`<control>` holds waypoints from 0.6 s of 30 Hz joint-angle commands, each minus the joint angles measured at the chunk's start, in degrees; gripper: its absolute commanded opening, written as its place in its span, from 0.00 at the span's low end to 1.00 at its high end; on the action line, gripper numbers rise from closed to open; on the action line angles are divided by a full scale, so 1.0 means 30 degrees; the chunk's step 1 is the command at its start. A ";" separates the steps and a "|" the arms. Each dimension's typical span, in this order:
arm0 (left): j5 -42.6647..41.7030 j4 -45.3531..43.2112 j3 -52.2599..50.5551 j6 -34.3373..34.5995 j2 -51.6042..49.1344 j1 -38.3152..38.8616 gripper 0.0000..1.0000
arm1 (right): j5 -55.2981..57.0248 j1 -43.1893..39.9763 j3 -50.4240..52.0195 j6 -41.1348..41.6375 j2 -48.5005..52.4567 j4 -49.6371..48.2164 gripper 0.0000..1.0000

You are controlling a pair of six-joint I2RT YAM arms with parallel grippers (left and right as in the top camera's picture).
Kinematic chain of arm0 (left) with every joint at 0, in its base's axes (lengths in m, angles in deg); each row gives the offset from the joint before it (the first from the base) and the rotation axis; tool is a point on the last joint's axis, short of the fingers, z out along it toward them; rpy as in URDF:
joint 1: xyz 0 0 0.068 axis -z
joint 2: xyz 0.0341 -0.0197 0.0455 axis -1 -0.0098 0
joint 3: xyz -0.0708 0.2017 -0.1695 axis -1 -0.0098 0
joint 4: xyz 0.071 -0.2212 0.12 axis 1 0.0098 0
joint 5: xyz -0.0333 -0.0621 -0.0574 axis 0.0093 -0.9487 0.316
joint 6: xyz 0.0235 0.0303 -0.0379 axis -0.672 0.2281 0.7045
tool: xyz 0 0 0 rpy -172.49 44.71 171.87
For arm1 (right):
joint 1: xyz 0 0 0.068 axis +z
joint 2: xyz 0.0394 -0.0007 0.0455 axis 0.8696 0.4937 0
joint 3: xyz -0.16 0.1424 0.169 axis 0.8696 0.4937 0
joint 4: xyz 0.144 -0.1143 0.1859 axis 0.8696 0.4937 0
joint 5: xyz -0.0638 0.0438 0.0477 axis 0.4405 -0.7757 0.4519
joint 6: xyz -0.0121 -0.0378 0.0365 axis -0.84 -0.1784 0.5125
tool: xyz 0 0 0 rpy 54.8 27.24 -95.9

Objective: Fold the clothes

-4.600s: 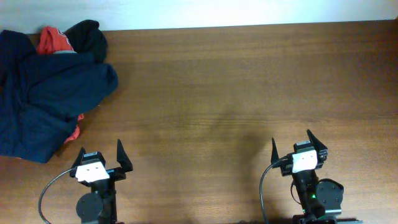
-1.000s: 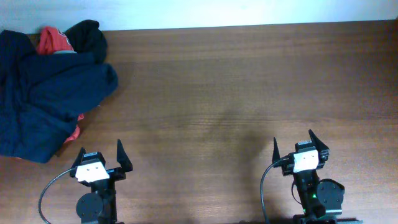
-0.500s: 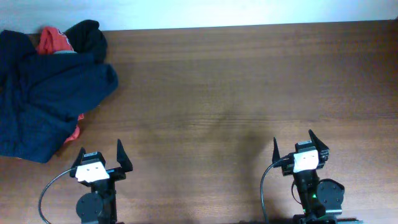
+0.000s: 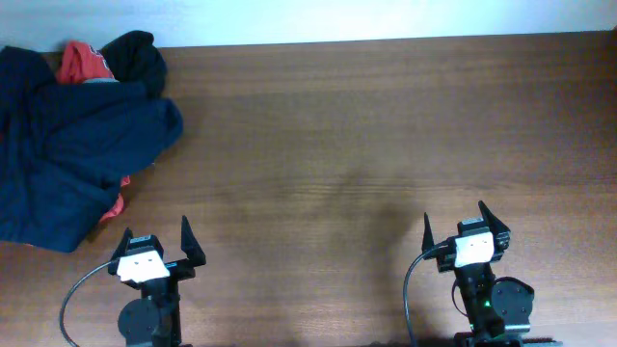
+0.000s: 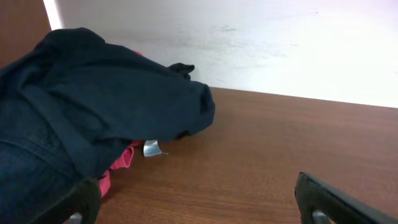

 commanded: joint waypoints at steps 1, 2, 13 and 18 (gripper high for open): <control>0.0058 0.0036 -0.0066 0.0036 0.0160 0.0087 0.99 | 0.0168 -0.0175 0.0117 0.0138 -0.0168 0.0080 0.98; 0.0058 0.0036 -0.0066 0.0036 0.0160 0.0087 0.99 | 0.0160 -0.0175 0.0117 0.0138 -0.0168 0.0073 0.98; -0.1209 -0.0772 -0.0066 0.0255 0.0160 0.0095 0.99 | -0.4233 -0.0175 0.0117 0.0146 -0.0168 -0.0277 0.98; -0.4204 -0.2426 -0.0066 0.0262 0.0160 0.0095 0.99 | -0.7796 -0.0175 0.0117 0.0240 -0.0160 -0.0437 0.98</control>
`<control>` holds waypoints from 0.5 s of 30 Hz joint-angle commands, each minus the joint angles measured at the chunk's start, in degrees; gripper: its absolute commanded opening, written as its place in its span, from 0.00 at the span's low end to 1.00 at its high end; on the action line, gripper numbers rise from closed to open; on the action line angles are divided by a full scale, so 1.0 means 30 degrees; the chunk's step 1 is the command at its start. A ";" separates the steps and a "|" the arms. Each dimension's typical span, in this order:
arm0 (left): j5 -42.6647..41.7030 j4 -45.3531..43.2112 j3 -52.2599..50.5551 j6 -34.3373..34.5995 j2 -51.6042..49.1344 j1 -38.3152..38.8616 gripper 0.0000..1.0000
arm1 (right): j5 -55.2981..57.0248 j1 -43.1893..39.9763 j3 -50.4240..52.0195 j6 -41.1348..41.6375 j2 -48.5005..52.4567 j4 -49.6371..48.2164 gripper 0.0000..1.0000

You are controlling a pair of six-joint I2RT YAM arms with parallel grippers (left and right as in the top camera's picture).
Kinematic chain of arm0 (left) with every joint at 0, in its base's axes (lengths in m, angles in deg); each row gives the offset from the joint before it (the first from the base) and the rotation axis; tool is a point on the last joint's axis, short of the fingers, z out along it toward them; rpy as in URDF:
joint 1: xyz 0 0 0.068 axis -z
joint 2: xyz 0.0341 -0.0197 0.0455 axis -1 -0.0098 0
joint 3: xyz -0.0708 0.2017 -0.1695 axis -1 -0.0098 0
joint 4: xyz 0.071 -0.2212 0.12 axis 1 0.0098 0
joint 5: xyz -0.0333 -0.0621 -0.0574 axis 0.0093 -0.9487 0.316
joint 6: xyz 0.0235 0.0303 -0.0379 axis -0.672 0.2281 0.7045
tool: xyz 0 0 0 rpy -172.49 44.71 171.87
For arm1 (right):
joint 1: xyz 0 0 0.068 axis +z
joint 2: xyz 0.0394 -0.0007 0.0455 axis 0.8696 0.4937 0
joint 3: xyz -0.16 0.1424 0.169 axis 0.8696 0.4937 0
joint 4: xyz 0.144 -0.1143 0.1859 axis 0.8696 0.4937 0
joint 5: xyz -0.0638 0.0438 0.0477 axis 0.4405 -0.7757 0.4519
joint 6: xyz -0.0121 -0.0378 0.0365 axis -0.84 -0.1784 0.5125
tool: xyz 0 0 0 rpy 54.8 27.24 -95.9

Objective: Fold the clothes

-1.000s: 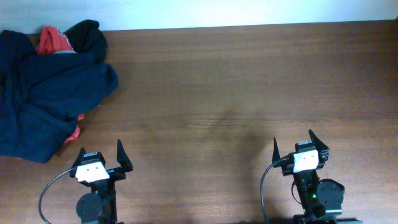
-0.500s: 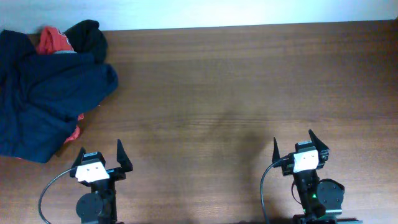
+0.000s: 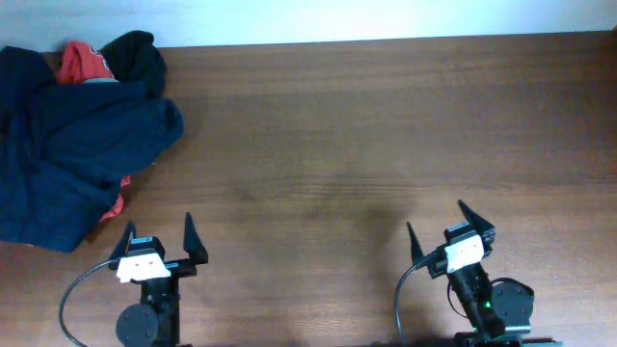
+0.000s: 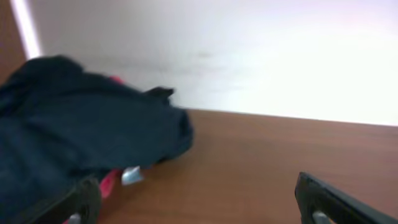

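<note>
A crumpled pile of clothes point(image 3: 72, 135) lies at the table's far left: a large navy garment over a red one point(image 3: 85, 60), with a black piece point(image 3: 140, 53) at the back. The left wrist view shows the navy heap point(image 4: 87, 140) ahead and to the left, a red edge point(image 4: 110, 183) and a pale tag point(image 4: 132, 176) under it. My left gripper point(image 3: 157, 238) stands open near the front edge, right of the pile, nothing between its fingers. My right gripper point(image 3: 436, 221) is open at the front right, far from the clothes.
The brown wooden table point(image 3: 366, 125) stretches right of the pile. A pale wall point(image 4: 249, 56) rises behind its far edge. Both arm bases sit at the table's front edge.
My left gripper has shifted slightly, and its view is now blurred with the pile lying a little further left. My right gripper has moved left and turned. The clothes are unchanged.
</note>
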 commanded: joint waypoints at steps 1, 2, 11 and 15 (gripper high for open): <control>-0.3104 -0.0794 -0.0051 0.0175 0.0160 0.0095 0.99 | -0.3643 -0.0160 0.0117 0.0765 -0.0160 -0.0211 0.99; -0.3563 -0.0998 -0.0051 0.0175 0.0160 0.0095 0.99 | -0.3752 -0.0160 0.0117 0.1712 -0.0160 -0.0415 0.99; -0.8043 -0.4626 0.0095 0.0976 0.0007 0.0095 0.99 | -0.3840 -0.0160 -0.0918 0.5297 -0.0138 -0.3293 0.99; -0.8531 -0.4452 0.1712 0.2025 -0.1428 0.0095 0.99 | -0.2718 -0.0160 -0.3067 0.5115 0.0612 -0.3286 0.99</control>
